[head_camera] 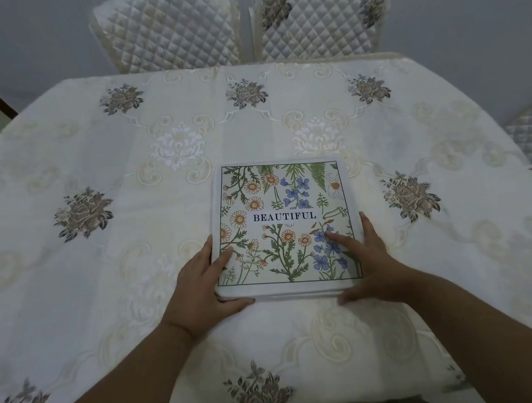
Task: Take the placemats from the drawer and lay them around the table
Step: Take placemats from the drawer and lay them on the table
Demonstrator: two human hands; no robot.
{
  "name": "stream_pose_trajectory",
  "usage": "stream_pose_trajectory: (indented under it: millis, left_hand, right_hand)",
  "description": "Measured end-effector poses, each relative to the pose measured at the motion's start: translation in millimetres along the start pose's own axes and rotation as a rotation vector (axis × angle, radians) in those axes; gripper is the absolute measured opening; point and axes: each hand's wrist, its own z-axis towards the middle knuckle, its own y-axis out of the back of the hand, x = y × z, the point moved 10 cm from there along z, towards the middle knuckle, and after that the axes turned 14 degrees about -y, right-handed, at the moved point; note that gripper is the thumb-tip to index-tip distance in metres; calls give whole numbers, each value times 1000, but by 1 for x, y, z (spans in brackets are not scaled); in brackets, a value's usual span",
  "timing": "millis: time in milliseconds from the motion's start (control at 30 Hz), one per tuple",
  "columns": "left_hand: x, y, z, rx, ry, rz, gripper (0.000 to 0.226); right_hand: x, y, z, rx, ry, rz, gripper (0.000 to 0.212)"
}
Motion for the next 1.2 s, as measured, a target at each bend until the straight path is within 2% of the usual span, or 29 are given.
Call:
stream_pose_trajectory:
  millis: [233, 400, 500, 600, 700, 800, 900, 1000, 1100, 1167, 1200]
  left_hand:
    - [2, 1, -4, -23, 56, -46, 107]
    - [1, 0, -4, -25, 54, -17, 105]
    - [-10, 4, 1, -32, -18, 16, 97]
    - [-19, 4, 6, -9, -73, 104, 76]
    - [-12, 1, 7, 8, -17, 130, 71]
    - [-6, -5, 7, 36, -6, 180, 75]
    - [-4, -8, 6, 72, 11, 198, 76]
    - [-7, -10, 5, 155, 57, 214, 77]
    - [-7, -12, 17, 345, 187, 166, 81]
    - [-18, -2, 22, 494, 277, 158, 87]
    - [-27, 7, 22, 514, 316, 148, 90]
  right_hand:
    - [3, 3, 0, -79, 54, 44, 122]
    - [6, -1, -3, -19, -17, 94, 126]
    - [11, 2, -8, -223, -47, 148, 109]
    - [13, -7, -14, -448, -89, 73, 87]
    - [12, -14, -19, -556, -101, 32, 77]
    - [13, -13, -18, -586, -101, 0, 74]
    - [15, -16, -17, -550, -116, -14, 76]
    - [19, -12, -11, -398, -175, -56, 79]
    - [29, 6, -8, -146, -340, -177, 77]
    - [45, 23, -28, -96, -386, -233, 68]
    - [57, 31, -46, -110, -387, -201, 67]
